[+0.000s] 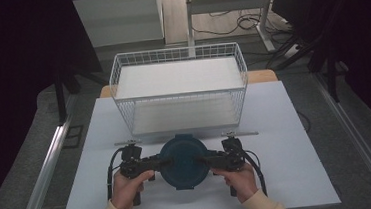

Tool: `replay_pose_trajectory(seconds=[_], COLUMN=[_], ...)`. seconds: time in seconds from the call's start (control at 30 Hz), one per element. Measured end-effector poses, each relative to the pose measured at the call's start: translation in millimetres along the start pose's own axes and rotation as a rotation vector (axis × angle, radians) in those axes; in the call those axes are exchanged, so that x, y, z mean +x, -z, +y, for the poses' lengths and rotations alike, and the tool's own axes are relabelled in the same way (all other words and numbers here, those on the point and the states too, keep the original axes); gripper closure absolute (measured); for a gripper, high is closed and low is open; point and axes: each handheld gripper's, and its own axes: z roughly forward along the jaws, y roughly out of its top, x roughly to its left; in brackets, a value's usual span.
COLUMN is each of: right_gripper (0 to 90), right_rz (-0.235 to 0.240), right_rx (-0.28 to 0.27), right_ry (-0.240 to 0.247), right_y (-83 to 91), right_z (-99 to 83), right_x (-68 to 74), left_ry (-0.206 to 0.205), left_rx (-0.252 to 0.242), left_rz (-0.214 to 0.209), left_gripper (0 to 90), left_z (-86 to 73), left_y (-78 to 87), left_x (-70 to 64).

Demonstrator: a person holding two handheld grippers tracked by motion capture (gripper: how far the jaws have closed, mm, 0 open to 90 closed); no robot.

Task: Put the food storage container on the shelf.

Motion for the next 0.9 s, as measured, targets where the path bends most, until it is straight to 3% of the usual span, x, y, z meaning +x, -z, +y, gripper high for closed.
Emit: replay_pose_trajectory(seconds=[0.13,0.47,0.9], right_gripper=[32.9,33.0,33.1], right_rz=[0.005,0.002,-0.012], right_rx=[-0.014,-0.011,-0.042], right_ry=[0.001,0.01,0.053], right_y=[2.6,5.6,18.4], right_z=[1.0,5.1,33.8], right_x=[1.4,0.3,13.8], left_ry=[-0.018,-0.013,-0.035], left_rx=[-0.002,0.004,-0.024], left_rz=[0.0,-0.009,-0.019], left_gripper=[38.3,38.8,38.8], left_z=[1.7,7.4,33.7], left_y=[2.5,0.4,11.6], left_x=[-2.7,-4.0,-16.0])
